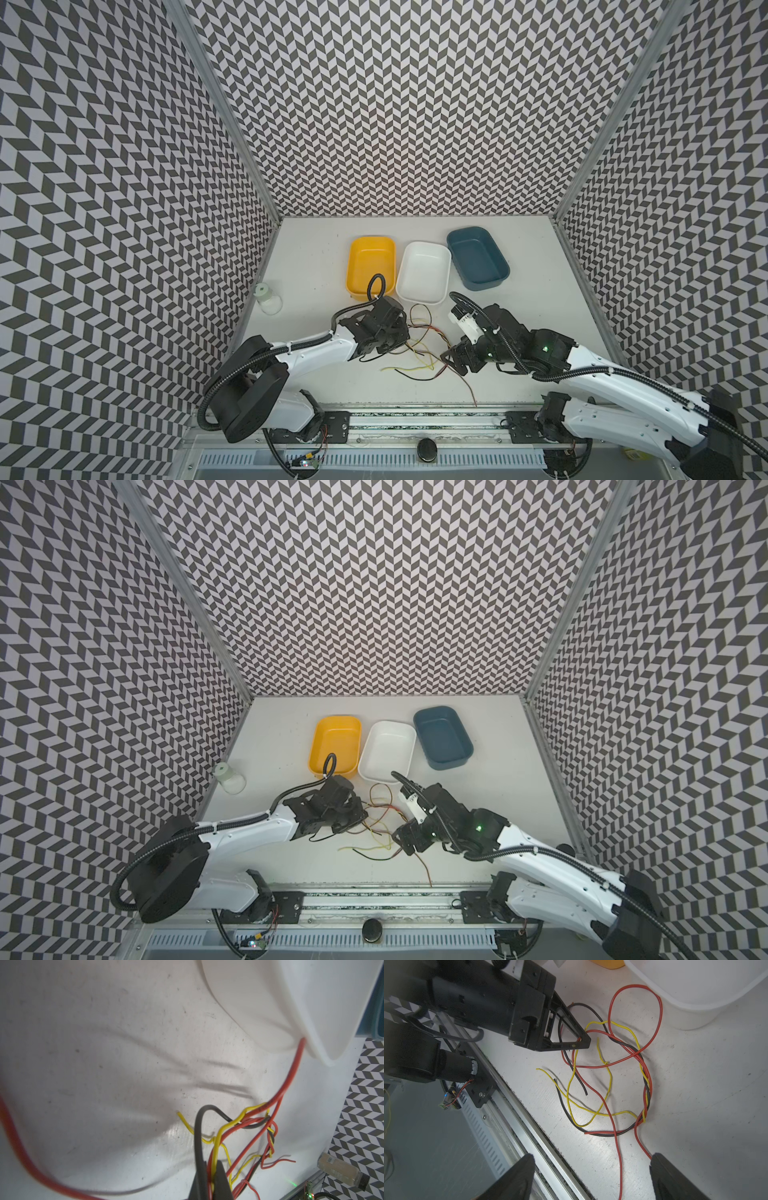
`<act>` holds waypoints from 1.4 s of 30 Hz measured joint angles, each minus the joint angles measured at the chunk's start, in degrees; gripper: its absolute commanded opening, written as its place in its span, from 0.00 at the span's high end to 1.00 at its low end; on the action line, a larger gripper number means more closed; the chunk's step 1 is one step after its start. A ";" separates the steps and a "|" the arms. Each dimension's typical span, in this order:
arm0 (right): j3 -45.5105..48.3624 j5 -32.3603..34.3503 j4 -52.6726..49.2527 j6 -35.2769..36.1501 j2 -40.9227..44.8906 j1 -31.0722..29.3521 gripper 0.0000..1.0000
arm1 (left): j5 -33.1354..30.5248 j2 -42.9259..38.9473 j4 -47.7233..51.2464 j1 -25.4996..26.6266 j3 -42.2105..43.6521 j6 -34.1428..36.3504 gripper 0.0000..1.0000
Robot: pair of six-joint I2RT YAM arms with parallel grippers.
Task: Untangle the cables
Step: 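Close the left gripper on the wire bundle while the right gripper hovers, then lift the wires with the left gripper while the right gripper grasps beside it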
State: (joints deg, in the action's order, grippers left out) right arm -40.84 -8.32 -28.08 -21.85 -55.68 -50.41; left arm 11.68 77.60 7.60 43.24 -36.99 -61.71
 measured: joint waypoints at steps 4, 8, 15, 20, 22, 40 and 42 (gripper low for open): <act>-1.05 -0.13 -0.24 -3.93 0.22 0.00 0.11 | 0.20 -5.75 -0.07 0.00 0.63 0.39 1.00; -2.16 -0.09 0.59 -12.48 1.88 0.00 0.09 | 0.59 -12.09 -0.98 0.00 1.84 1.03 1.00; -2.21 1.03 4.63 -31.26 8.17 0.04 0.10 | 1.81 -23.23 -1.22 0.37 2.80 1.88 1.00; 4.48 2.78 14.51 -46.36 13.66 0.04 0.23 | 3.08 -30.10 -2.29 0.87 3.21 1.88 1.00; 6.08 3.15 16.35 -49.11 13.55 0.04 0.24 | 3.61 -31.45 -2.69 1.44 3.45 1.90 1.00; 12.02 3.26 29.79 -70.60 9.73 0.04 0.29 | 3.48 -42.73 -7.26 8.94 3.69 8.52 1.00; 12.02 3.26 31.06 -72.57 10.23 0.04 0.32 | 3.50 -42.66 -8.24 8.98 3.69 9.20 1.00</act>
State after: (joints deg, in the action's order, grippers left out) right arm -28.82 -5.06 2.98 -94.41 -45.45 -50.37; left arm 15.18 34.94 -0.64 52.23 -33.30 -52.51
